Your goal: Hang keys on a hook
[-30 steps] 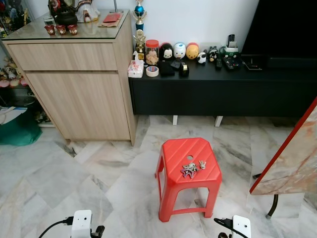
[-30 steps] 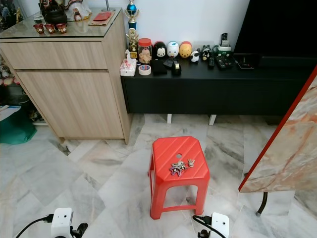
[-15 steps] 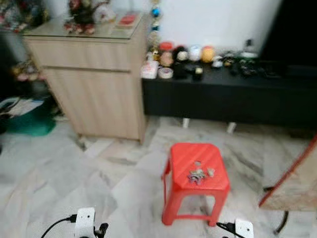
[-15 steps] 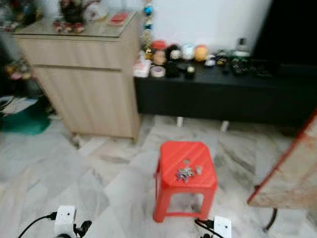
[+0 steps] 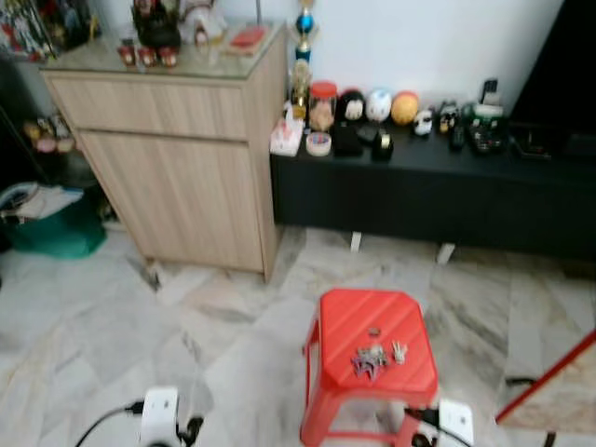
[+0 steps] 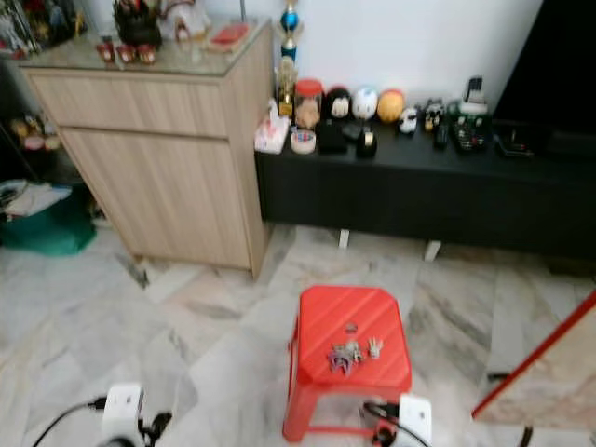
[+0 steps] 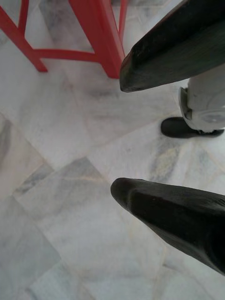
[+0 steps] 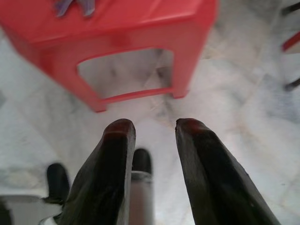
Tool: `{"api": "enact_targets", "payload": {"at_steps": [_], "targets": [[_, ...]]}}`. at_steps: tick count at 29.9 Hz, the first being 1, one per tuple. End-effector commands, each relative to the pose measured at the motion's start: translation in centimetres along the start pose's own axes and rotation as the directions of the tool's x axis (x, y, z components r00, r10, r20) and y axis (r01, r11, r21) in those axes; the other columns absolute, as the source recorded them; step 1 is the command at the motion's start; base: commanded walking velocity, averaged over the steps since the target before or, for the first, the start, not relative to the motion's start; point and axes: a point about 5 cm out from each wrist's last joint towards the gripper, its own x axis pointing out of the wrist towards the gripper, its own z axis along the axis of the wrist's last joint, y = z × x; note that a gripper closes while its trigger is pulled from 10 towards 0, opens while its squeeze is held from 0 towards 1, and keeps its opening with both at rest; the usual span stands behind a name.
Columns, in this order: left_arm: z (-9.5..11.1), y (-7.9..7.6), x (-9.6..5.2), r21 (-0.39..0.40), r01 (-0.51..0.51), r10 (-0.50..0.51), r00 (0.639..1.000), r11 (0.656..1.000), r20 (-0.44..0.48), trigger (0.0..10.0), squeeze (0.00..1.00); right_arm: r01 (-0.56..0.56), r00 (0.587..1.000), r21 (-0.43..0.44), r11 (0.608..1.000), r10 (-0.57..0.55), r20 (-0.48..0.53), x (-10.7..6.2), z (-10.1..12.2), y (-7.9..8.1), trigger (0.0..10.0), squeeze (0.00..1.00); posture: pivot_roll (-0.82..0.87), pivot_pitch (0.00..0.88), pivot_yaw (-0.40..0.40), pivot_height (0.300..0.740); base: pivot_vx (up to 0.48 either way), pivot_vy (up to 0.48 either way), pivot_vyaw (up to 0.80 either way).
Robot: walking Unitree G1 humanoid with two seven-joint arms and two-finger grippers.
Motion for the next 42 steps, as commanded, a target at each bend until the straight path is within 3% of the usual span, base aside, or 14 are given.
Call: {"api": "enact_targets", "payload": {"at_steps": [1, 7, 15, 26, 42], "targets": [[-0.32, 0.19, -0.11, -0.003, -0.006, 0.006, 1.0, 1.0, -0.014, 10.0, 0.0, 0.011, 1.0, -0.007, 1.0, -0.011, -0.012, -0.11, -0.38, -0.49, 10.0, 0.0, 0.09, 0.0, -0.007, 0.74, 0.0, 0.0, 0.0], [-0.26, 0.02, -0.09, -0.011, 0.002, -0.002, 1.0, 1.0, -0.008, 10.0, 0.0, 0.009, 1.0, -0.027, 1.0, -0.009, -0.006, -0.1, -0.25, -0.54, 10.0, 0.0, 0.09, 0.0, -0.009, 0.74, 0.0, 0.0, 0.0], [-0.29, -0.06, -0.09, -0.013, 0.003, -0.003, 1.0, 1.0, -0.006, 10.0, 0.0, 0.007, 1.0, -0.031, 0.999, -0.007, 0.004, -0.1, -0.13, -0.53, 10.0, 0.0, 0.09, 0.0, -0.011, 0.74, 0.33, 0.0, 0.5], [-0.42, 0.04, -0.15, -0.013, 0.003, -0.003, 1.0, 1.0, -0.011, 10.0, 0.0, 0.013, 1.0, -0.03, 0.999, -0.013, 0.005, -0.1, -0.12, -0.58, 10.0, 0.0, 0.09, 0.0, -0.01, 0.74, 0.348, 0.0, 0.0], [-0.59, -0.18, -0.22, 0.007, 0.01, -0.01, 1.0, 1.0, -0.009, 10.0, 0.0, 0.02, 1.0, -0.013, 1.0, -0.02, 0.018, -0.12, -0.05, -0.71, 10.0, 0.0, 0.1, 0.0, -0.016, 0.74, 0.0, -0.017, 0.0]]}}
